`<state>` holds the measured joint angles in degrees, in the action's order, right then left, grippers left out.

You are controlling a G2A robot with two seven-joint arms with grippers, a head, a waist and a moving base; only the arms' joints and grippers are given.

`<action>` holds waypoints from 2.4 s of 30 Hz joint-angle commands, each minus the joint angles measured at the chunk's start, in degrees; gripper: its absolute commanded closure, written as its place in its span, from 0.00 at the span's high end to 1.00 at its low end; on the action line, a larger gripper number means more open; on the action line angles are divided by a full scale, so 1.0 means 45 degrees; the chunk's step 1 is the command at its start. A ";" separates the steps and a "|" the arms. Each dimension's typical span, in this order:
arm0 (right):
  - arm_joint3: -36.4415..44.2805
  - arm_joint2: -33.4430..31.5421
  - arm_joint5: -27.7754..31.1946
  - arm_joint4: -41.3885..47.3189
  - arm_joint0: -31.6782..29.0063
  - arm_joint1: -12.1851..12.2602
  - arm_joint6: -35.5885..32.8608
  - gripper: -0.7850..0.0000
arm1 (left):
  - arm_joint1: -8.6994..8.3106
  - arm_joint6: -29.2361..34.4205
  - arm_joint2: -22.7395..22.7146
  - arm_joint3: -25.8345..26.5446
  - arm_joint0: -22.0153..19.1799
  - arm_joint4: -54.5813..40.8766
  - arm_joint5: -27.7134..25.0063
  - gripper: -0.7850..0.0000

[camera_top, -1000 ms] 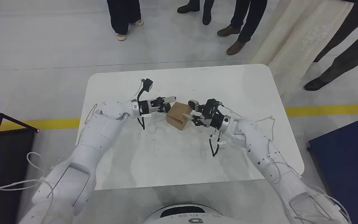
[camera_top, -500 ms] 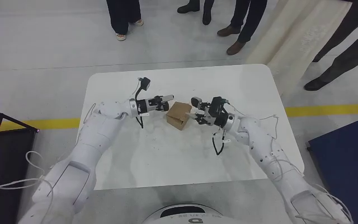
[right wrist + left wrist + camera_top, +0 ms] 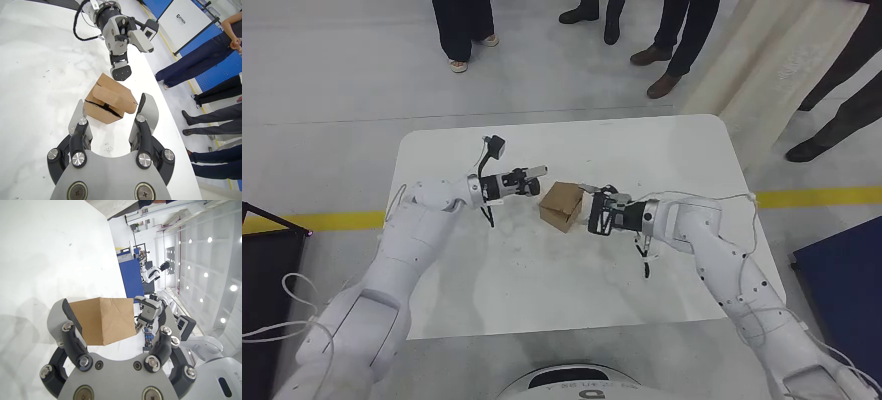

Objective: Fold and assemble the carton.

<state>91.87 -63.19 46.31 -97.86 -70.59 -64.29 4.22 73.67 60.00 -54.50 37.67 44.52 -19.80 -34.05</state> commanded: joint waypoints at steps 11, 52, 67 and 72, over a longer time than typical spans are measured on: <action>-0.1166 0.0447 -0.0596 0.0918 0.0193 -0.0109 0.1470 0.53 | 0.0000 0.0493 -0.0139 0.0405 0.0623 -0.0771 0.0498 1.00; -0.2459 0.0686 -0.1801 0.3548 -0.0702 -0.0245 0.3126 0.58 | 0.0003 0.0611 -0.0428 0.0953 0.1231 -0.1114 0.0604 0.95; -0.3139 0.1473 -0.1980 0.4176 0.0143 -0.0568 0.3176 0.62 | 0.0009 0.0141 -0.0282 0.1247 0.1357 -0.0251 0.0188 0.93; -0.3273 0.1691 -0.2006 0.4402 0.0331 -0.0669 0.3142 0.61 | 0.0010 -0.0208 -0.0195 0.1437 0.1412 0.0217 0.0063 0.89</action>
<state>77.27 -55.81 37.26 -78.28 -69.29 -67.20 18.39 73.69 59.42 -55.48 43.95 50.78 -19.15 -33.80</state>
